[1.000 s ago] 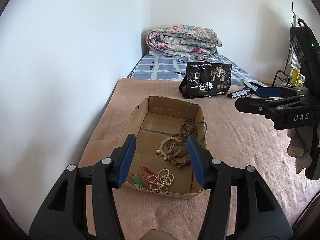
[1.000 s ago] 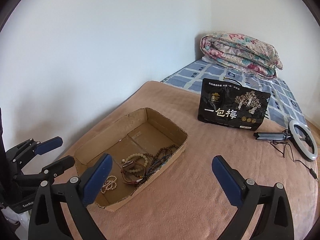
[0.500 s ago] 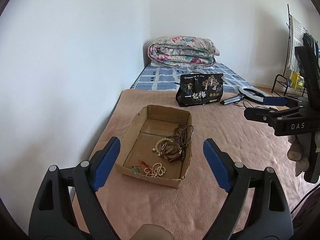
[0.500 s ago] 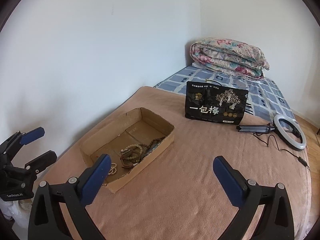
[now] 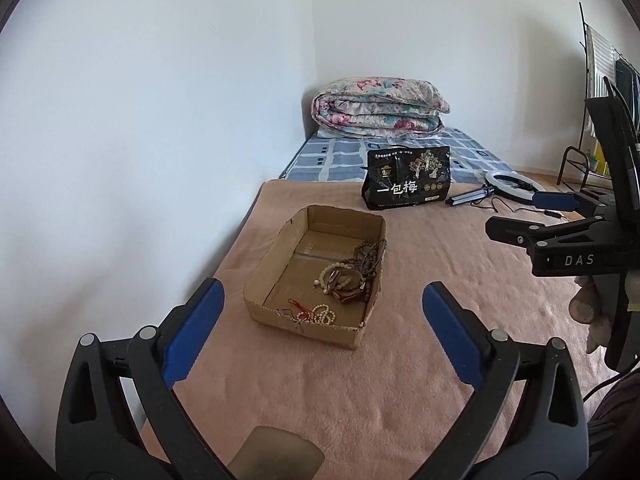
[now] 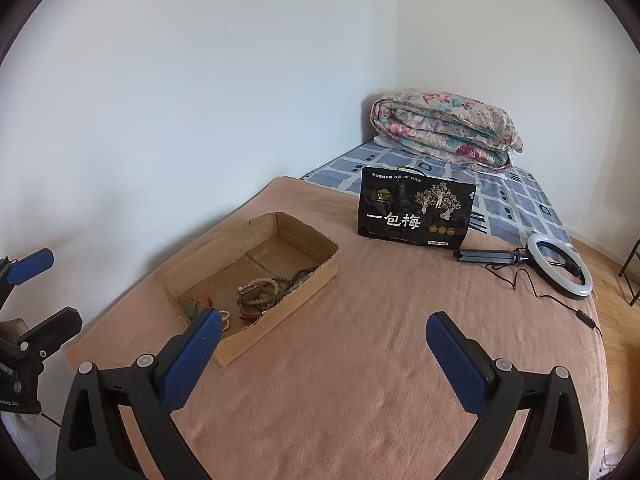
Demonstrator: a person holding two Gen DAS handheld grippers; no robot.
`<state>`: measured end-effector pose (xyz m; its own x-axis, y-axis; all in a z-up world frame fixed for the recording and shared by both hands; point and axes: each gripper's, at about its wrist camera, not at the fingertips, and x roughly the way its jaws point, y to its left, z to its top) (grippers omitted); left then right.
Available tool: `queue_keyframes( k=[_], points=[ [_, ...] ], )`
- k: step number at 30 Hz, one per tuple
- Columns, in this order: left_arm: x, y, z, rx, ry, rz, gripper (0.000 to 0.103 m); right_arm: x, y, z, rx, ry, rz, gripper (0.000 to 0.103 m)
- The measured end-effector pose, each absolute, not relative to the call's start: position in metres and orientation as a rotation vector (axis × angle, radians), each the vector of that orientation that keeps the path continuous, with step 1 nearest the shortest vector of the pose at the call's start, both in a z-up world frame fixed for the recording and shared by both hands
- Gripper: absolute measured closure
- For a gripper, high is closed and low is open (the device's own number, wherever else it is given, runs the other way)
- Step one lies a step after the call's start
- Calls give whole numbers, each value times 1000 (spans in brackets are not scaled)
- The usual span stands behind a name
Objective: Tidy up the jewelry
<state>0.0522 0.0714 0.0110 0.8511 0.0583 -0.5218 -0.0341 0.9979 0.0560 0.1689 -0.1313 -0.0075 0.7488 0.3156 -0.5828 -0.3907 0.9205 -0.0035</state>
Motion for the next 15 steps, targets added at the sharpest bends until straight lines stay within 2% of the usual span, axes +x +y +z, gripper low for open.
queue_keyframes(
  k=[15],
  points=[
    [41,64,-5,48,566,100,1,165,-137,-14,-85,607,381,0]
  ],
)
